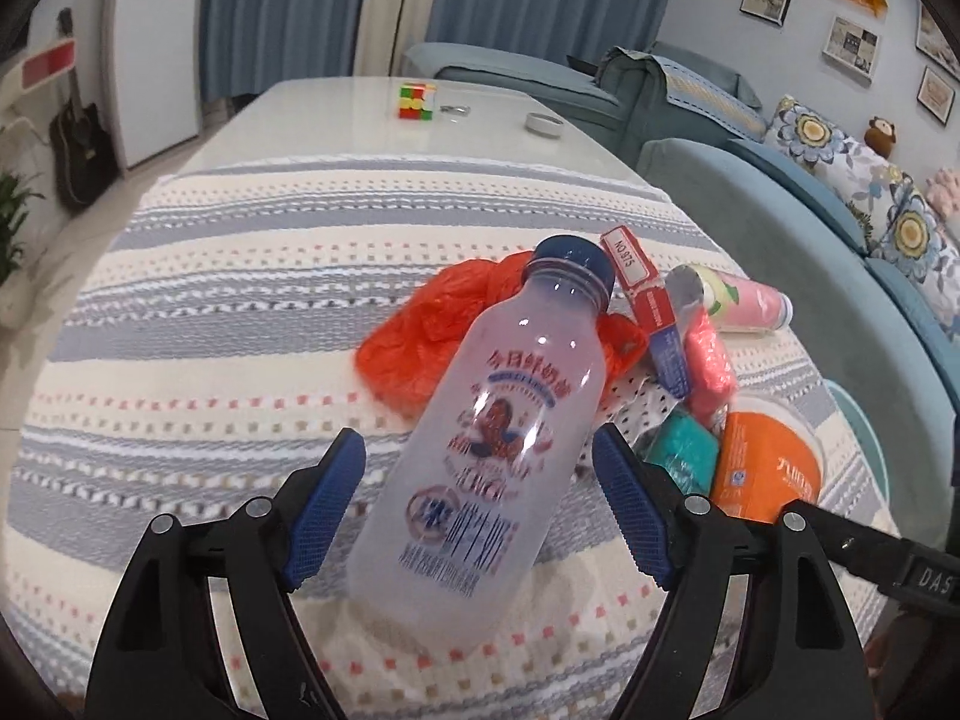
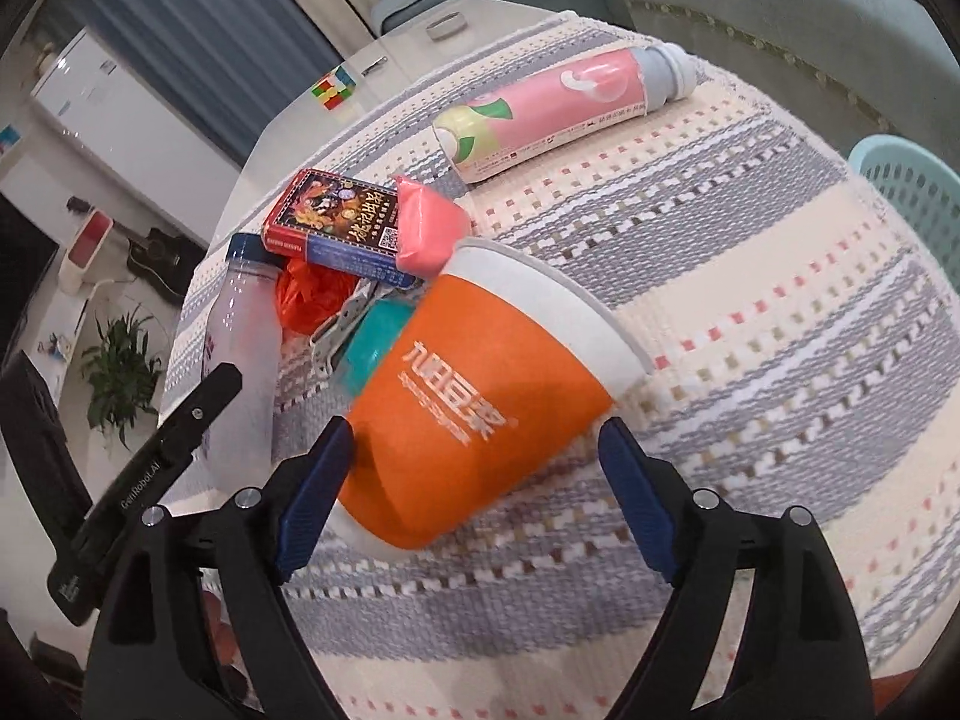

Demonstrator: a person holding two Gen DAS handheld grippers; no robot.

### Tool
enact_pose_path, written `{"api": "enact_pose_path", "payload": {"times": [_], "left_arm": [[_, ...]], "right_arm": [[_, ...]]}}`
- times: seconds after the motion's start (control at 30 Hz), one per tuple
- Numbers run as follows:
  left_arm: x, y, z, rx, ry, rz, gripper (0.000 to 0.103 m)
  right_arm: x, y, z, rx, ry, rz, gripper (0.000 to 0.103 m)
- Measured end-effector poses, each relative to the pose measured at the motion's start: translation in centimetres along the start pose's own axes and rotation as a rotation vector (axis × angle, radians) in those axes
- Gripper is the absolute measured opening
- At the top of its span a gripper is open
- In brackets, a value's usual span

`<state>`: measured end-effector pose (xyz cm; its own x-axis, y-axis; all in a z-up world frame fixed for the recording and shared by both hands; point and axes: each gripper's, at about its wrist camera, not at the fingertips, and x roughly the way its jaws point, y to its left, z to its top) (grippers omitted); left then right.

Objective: Collect trash
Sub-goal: 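Grasp the plastic milk bottle with left tool while right tool grasps orange soymilk cup, then carry both items over the wastebasket and open both tools to drop them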

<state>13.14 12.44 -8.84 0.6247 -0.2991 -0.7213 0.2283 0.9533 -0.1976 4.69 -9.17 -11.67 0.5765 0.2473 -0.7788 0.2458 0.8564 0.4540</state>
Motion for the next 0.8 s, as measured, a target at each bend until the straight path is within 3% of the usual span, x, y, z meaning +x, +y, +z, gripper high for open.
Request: {"api": "enact_pose_path", "payload": {"times": [0.23, 0.47, 0.53, 0.67, 0.8], "left_arm": [[2.3, -1.2, 0.4, 0.053, 0.056, 0.035, 0.07], [1.8, -2.7, -0.7, 0.087, 0.044, 0.092, 0.063], [1.4, -2.8, -1.0, 0.07, 0.041, 0.09, 0.061], [-0.4, -2.9, -1.6, 0.046, 0.012, 0.078, 0.057], [-2.5, -3.0, -1.6, 0.003, -0.027, 0.017, 0.054]], "right_arm": [[1.9, 0.6, 0.7, 0.017, 0.0, -0.014, 0.084], [2.6, 1.6, 0.8, -0.006, -0.022, -0.058, 0.083], [2.6, 2.0, 0.8, -0.032, -0.019, -0.062, 0.078], [1.7, 2.3, 0.6, -0.105, -0.03, -0.087, 0.057], [0.0, 1.2, 1.0, -0.127, -0.071, -0.099, 0.052]]}}
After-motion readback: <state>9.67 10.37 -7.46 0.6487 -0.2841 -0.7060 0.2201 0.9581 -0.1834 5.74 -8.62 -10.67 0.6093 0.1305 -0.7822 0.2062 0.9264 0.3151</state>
